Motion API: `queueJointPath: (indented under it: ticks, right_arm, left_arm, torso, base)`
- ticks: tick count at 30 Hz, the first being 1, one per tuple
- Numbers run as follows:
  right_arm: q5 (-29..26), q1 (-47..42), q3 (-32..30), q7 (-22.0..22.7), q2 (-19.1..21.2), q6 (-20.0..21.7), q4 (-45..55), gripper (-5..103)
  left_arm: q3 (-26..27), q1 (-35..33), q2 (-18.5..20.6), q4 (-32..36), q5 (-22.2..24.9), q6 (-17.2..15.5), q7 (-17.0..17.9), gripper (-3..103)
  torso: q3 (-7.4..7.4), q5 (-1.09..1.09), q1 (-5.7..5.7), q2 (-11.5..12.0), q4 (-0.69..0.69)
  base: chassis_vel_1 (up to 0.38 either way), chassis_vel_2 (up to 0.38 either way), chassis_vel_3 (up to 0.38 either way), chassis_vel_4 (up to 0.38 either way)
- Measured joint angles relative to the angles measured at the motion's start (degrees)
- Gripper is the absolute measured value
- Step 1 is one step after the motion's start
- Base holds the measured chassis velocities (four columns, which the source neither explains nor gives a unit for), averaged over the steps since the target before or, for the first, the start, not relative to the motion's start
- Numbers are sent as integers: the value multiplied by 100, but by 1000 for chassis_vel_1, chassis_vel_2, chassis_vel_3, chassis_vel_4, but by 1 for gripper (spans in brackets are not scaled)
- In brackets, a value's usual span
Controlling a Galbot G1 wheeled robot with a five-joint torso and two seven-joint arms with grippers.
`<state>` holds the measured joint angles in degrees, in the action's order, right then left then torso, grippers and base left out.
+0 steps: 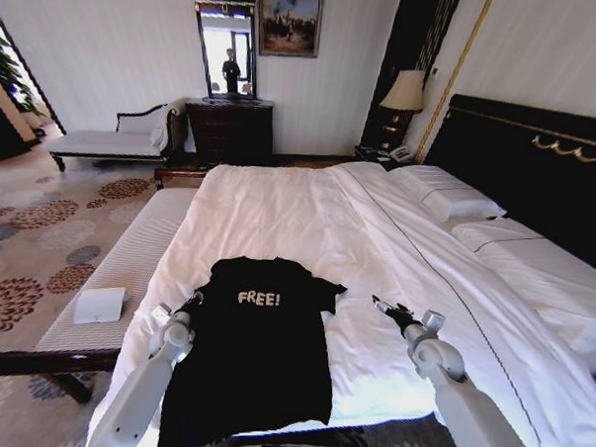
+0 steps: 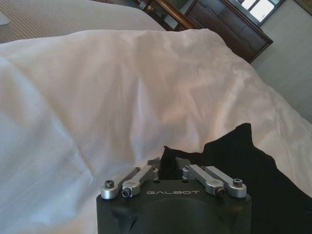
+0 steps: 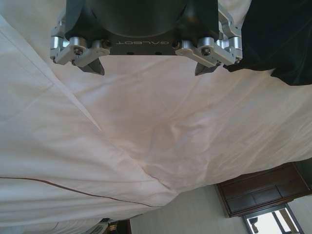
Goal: Fold the clothes on the bed.
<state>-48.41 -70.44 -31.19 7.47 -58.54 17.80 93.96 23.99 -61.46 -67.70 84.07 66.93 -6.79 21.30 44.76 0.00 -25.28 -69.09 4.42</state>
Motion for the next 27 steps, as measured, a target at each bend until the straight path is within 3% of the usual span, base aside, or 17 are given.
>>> queueJointPath:
  ticks: [2, 6, 14, 27]
  right_arm:
    - [-1, 0, 0, 2, -1, 1, 7, 100]
    - [-1, -15, -13, 3, -9, 1, 8, 100]
    - [21, -89, -52, -11, -81, -7, 10, 100]
    - [83, -70, 23, -24, -153, -22, -16, 100]
  left_arm:
    - [7, -7, 1, -4, 0, 36, -9, 8]
    - [12, -7, 35, -3, -58, 153, -50, 1]
    - [233, -71, 349, 351, -169, 491, -232, 0]
    - [804, -515, 648, 542, -246, 567, -533, 0]
  torso:
    - [0, 0, 0, 0, 0]
    - [0, 0, 0, 0, 0]
    - [0, 0, 0, 0, 1]
    - [0, 0, 0, 0, -2]
  base:
    - [0, 0, 0, 0]
    - [0, 0, 0, 0]
    - [0, 0, 0, 0]
    - [0, 0, 0, 0]
